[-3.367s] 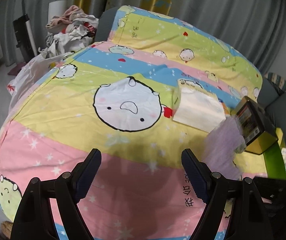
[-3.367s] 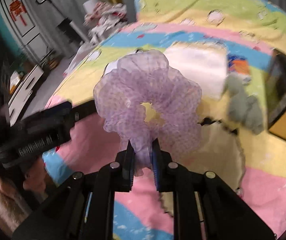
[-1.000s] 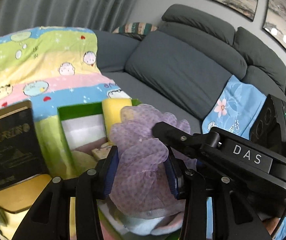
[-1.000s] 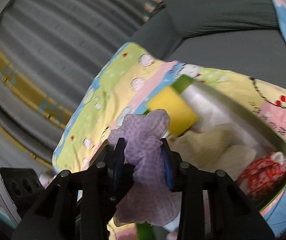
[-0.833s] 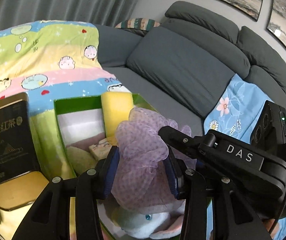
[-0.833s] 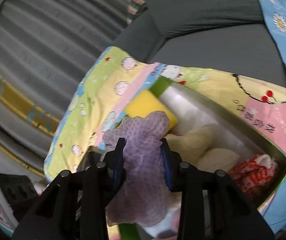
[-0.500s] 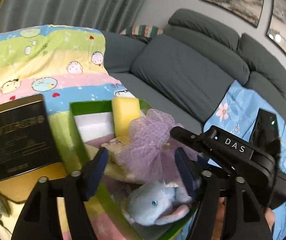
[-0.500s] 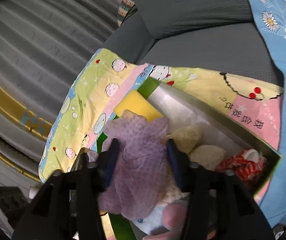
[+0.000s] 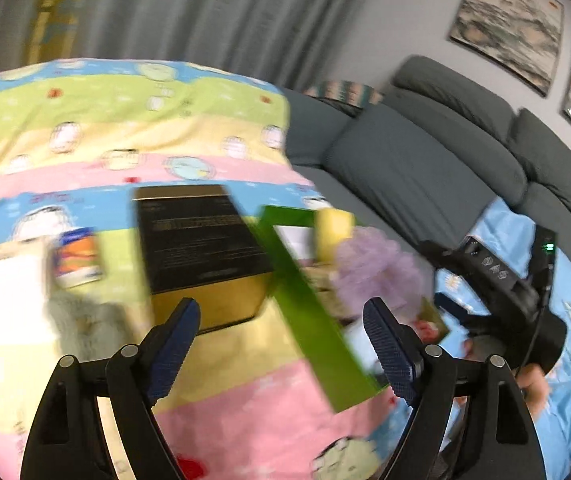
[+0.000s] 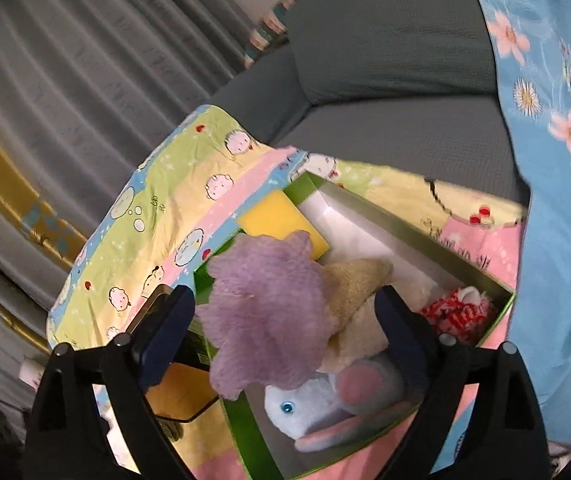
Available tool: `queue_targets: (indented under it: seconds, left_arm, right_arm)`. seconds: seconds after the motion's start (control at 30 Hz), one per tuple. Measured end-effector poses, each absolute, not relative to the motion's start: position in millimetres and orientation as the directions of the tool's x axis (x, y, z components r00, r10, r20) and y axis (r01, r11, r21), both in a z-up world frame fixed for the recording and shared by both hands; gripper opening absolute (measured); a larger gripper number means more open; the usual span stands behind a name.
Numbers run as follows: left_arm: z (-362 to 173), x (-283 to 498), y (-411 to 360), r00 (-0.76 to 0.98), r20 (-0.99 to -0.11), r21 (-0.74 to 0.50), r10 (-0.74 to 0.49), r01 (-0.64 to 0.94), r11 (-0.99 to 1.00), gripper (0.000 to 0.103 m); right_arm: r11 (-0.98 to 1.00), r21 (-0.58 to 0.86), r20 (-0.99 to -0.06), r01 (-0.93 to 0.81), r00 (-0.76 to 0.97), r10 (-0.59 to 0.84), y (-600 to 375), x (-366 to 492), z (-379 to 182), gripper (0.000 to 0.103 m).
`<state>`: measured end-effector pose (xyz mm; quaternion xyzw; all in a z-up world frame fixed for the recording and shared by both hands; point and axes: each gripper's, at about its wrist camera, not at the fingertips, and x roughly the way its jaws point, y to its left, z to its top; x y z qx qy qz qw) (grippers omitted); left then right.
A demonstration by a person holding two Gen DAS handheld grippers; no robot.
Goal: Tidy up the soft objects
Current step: 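Move the right gripper back to the grey-green cloth and grasp it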
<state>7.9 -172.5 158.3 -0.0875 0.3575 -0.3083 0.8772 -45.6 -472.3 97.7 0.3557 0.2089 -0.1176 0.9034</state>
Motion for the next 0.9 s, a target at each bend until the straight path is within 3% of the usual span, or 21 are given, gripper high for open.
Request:
queue_targets:
  seconds: [0.07, 0.3, 0.5, 0.67, 0.8, 0.9]
  left_arm:
    - [157, 2, -144, 0.586, -0.578, -0.375, -0.567, 0.427, 0.823, 0.085]
    - [136, -14, -54, 0.653, -0.637, -0.317, -0.41, 0.263, 0.911, 0.09]
    - [103, -26, 14, 0.7, -0.66, -0.295, -0.273, 0.093, 0.951, 0.09]
    - [76, -21, 42, 0.674, -0.702, -0.328, -0.231, -0.018, 0.945, 0.09]
    - [70, -20, 52, 0.669, -0.715, -0.31, -0.205, -0.041, 0.95, 0.09]
    - [67, -21, 58, 0.66, -0.726, -0.302, -0.194, -0.052, 0.952, 0.09]
  right_arm:
    - [0.738, 0.567, -0.453, 0.365, 0.887, -0.091, -464, -50, 105, 0.099]
    - [0.806, 0.501, -0.426, 0.316, 0.9, -0.088, -430, -52, 124, 0.099]
    - [0.873, 0.473, -0.432, 0.115, 0.894, 0.117, -370, -29, 129, 0.1]
    - [0.878, 0.467, -0.48, -0.101, 0.805, 0.348, -291, 4, 115, 0.096]
    - [0.891, 0.437, -0.579, -0.124, 0.719, 0.384, -232, 34, 84, 0.085]
    - [0.9, 0.431, -0.628, -0.064, 0.696, 0.35, -214, 51, 59, 0.083]
